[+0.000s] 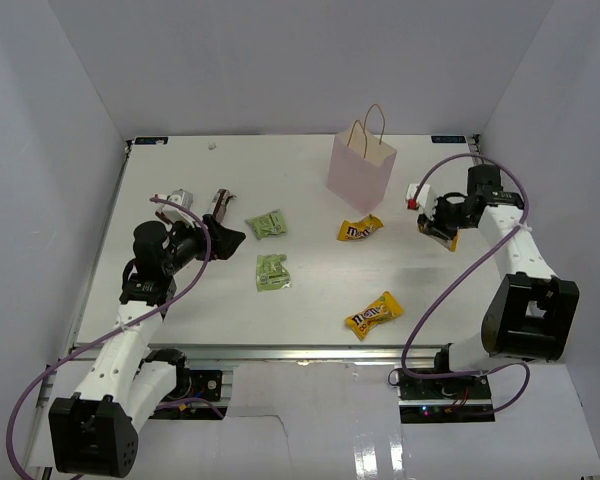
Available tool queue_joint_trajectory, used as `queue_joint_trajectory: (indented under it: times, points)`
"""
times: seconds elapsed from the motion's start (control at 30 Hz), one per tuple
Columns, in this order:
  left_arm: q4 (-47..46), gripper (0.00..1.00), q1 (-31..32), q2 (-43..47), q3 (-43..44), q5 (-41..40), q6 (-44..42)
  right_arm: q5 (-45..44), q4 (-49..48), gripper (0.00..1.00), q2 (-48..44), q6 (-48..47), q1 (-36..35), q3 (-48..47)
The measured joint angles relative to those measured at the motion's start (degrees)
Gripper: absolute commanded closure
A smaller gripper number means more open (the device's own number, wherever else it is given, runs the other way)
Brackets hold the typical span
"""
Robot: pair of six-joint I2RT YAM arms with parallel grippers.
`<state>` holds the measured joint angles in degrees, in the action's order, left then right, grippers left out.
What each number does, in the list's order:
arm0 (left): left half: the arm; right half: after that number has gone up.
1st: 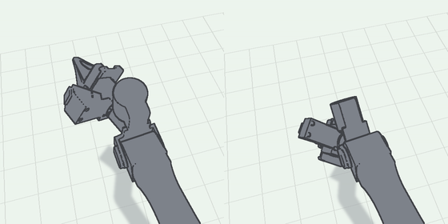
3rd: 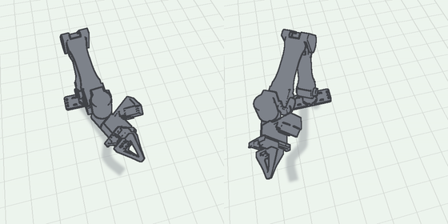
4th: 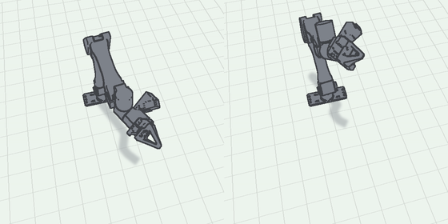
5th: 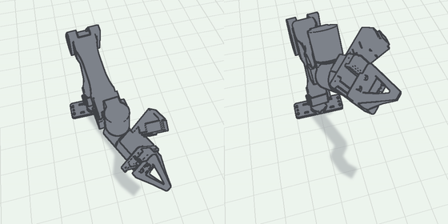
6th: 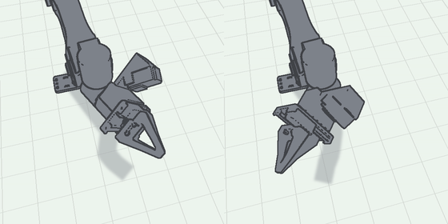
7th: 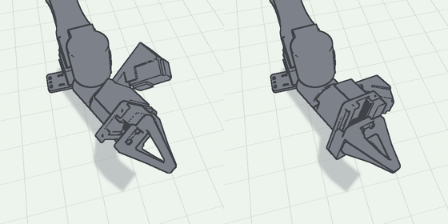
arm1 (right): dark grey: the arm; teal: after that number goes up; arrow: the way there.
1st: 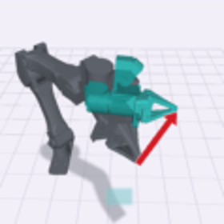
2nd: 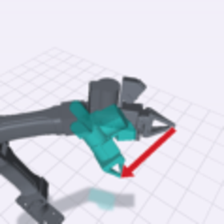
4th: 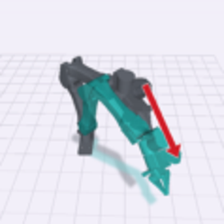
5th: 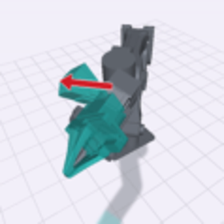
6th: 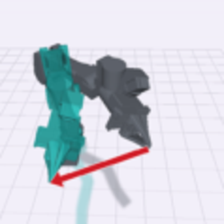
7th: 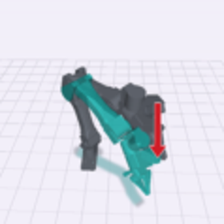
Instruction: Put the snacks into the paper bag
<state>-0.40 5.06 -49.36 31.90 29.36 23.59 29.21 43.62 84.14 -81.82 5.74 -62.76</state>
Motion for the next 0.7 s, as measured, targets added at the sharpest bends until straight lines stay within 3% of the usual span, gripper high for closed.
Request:
queue_joint_trajectory:
  times: [0.17, 0.33, 0.57, 0.7]
  points:
    - [0.0, 0.02, 0.0, -0.33, 0.0, 0.02, 0.0, 9.88, -1.7, 0.77, -0.55, 20.06, -0.83, -12.09]
    - [0.02, 0.02, 0.0, -1.25, 0.0, 0.0, -0.13, 17.4, -9.29, 0.75, 0.79, 42.91, -1.7, -22.16]
    - [0.02, 0.02, 0.0, -2.23, 0.0, -0.04, -0.46, 21.2, -30.01, 0.77, 10.01, 73.46, -3.32, -32.85]
    - [0.02, 0.02, 0.0, -2.91, 0.02, 0.0, -0.66, 20.79, -37.44, 0.77, 15.96, 83.49, -4.83, -34.67]
